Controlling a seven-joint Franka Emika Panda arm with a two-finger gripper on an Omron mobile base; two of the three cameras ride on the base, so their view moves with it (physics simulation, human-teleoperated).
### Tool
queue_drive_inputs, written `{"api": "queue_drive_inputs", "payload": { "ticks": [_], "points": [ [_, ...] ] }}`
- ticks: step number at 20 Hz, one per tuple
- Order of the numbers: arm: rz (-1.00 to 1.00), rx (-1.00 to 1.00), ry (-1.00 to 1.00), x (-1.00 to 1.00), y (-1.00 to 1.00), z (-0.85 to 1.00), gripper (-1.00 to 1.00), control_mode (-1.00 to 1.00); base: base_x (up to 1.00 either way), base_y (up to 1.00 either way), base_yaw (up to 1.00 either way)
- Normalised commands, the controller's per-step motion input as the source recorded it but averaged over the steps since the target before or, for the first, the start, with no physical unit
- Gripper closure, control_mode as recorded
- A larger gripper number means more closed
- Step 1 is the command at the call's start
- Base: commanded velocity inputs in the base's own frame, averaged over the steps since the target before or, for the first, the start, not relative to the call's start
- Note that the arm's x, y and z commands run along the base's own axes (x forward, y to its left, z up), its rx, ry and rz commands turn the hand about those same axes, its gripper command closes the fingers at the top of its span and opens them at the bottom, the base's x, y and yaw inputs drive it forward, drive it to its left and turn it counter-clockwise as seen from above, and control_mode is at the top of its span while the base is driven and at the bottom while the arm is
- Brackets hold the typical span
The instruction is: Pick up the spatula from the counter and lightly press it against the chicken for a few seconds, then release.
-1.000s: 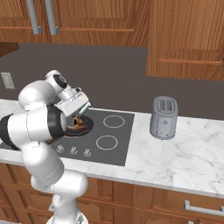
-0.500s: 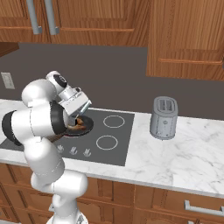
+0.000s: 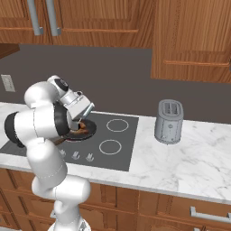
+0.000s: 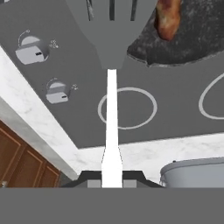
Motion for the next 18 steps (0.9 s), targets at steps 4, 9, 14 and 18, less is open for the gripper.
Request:
{"api": "queue_drive_inputs", "payload": {
  "ticks": [4, 9, 14, 18],
  "points": [
    [0.05, 0.0, 0.0, 0.11, 0.05, -0.01, 1.0, -1.0, 0.0, 0.0, 0.0],
    [0.05, 0.0, 0.0, 0.08, 0.04, 0.0, 1.0, -1.0, 0.0, 0.0, 0.0],
    [0.05, 0.0, 0.0, 0.05, 0.01, -0.03, 1.0, -1.0, 0.0, 0.0, 0.0],
    [0.05, 0.0, 0.0, 0.03, 0.0, -0.02, 1.0, -1.0, 0.0, 0.0, 0.0]
  ]
}}
